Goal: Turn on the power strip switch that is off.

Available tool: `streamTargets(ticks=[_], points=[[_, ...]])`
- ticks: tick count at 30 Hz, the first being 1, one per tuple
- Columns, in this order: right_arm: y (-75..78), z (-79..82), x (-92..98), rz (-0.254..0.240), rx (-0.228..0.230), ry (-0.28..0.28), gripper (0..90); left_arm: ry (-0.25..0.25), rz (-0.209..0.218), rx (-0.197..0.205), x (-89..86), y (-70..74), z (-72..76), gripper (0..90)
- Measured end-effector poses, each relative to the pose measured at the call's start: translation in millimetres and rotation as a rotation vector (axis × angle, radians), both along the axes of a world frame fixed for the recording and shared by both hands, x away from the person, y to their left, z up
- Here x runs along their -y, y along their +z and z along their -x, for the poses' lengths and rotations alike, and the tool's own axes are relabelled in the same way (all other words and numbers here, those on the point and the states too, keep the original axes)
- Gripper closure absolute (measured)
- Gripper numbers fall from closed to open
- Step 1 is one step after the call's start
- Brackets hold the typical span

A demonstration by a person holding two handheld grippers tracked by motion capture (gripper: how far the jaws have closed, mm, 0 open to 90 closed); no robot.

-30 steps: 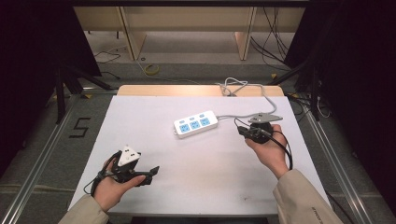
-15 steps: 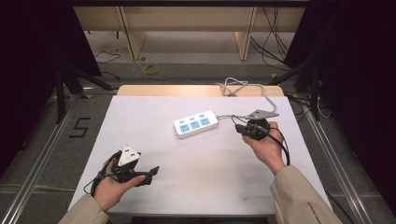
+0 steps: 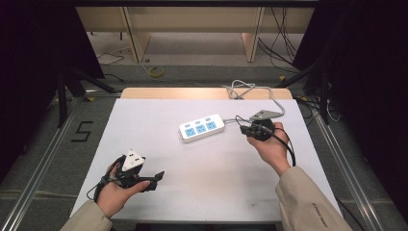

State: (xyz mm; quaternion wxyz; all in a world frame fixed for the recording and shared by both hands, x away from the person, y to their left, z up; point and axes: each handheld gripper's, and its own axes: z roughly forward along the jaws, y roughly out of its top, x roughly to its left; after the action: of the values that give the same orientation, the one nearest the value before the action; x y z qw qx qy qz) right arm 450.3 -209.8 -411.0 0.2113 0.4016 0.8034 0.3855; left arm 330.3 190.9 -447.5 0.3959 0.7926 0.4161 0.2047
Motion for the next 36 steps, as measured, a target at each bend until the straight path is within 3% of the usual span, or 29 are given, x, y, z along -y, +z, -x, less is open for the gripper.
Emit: streamTargets(ticks=[36], points=[[0.7,-21.8,-22.7,0.010,-0.028,0.008,90.0,-0.007,-0.007,0.007,1.0,-0.2,-0.3,15.5]])
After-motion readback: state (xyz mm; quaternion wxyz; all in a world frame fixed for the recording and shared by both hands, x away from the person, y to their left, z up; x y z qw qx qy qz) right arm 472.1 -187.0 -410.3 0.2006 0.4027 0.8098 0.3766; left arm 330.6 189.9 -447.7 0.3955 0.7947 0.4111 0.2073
